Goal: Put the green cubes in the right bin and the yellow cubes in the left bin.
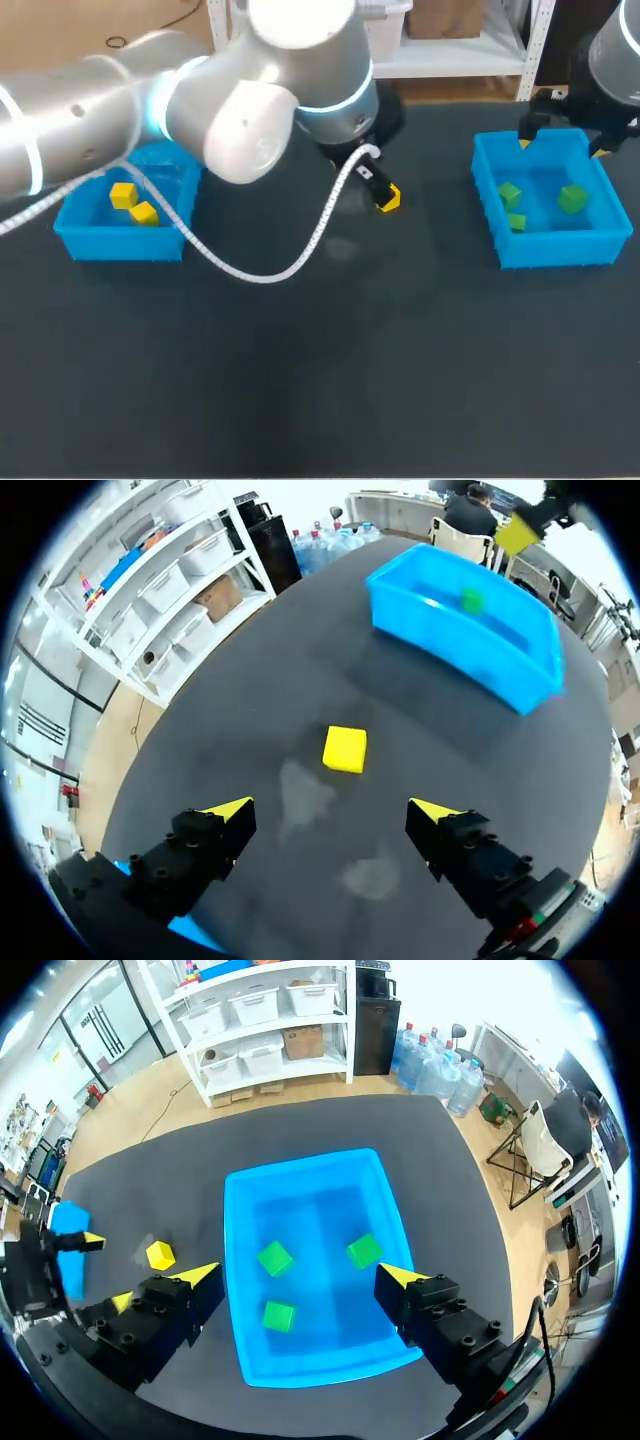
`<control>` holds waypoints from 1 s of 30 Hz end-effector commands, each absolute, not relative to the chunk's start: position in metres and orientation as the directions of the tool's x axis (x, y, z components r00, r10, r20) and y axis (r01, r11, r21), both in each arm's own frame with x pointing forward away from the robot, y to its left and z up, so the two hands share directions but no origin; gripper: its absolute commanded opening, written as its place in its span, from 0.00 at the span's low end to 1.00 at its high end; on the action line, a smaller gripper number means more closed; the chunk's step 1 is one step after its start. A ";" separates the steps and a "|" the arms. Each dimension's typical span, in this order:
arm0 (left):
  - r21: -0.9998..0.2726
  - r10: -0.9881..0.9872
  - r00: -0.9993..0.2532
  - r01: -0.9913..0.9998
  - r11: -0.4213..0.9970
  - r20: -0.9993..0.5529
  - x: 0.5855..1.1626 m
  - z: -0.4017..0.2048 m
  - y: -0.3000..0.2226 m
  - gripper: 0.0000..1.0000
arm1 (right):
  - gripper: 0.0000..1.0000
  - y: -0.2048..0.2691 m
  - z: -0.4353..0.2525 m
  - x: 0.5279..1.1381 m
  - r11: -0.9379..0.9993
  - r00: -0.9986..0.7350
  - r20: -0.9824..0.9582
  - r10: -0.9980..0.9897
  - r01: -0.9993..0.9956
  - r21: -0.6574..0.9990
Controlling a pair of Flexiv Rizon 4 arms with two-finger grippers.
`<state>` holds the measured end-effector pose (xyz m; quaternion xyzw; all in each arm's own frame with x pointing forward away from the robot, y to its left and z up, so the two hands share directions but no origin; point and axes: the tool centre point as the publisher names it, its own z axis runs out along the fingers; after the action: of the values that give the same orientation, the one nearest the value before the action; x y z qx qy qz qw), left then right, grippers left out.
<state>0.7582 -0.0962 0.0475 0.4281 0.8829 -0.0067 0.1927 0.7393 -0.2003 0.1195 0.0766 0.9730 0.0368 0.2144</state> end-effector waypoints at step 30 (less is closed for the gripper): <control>0.200 0.779 -0.591 0.754 0.625 -0.206 0.794 -0.001 -0.136 1.00 | 1.00 -0.200 0.119 0.737 0.985 -0.893 -0.418 0.167 0.136 0.104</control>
<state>0.7884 -0.1280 0.0019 0.4304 0.8897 0.0386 0.1475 0.7393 -0.2003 0.1195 0.0767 0.9730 0.0368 0.2144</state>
